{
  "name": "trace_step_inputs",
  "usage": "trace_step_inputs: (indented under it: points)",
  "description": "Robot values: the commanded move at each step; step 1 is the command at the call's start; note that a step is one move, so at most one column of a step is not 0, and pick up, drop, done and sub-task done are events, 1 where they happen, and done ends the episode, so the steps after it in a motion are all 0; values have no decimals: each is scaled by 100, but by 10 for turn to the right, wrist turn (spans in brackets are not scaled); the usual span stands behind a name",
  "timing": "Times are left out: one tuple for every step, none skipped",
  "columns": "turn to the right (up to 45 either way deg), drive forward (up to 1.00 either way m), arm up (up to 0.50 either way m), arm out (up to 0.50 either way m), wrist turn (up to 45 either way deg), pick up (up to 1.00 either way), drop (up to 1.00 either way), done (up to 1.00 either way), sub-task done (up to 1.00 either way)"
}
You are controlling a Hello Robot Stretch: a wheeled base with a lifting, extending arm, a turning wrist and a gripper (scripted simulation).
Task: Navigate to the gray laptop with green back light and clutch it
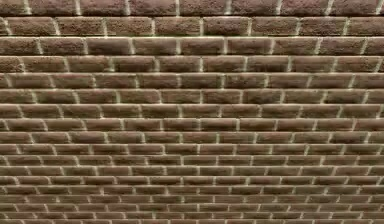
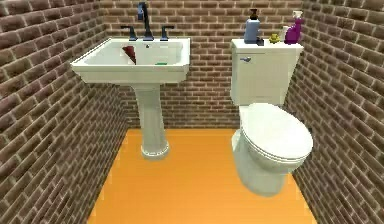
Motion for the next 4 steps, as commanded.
trace_step_inputs:
  points:
    - [-450, 0, 0, 0, 0, 0, 0, 0, 0]
    - [-450, 0, 0, 0, 0, 0, 0, 0, 0]
    - [-30, 0, 0, 0, 0, 0, 0, 0, 0]
    - [0, 100, 0, 0, 0, 0, 0, 0, 0]
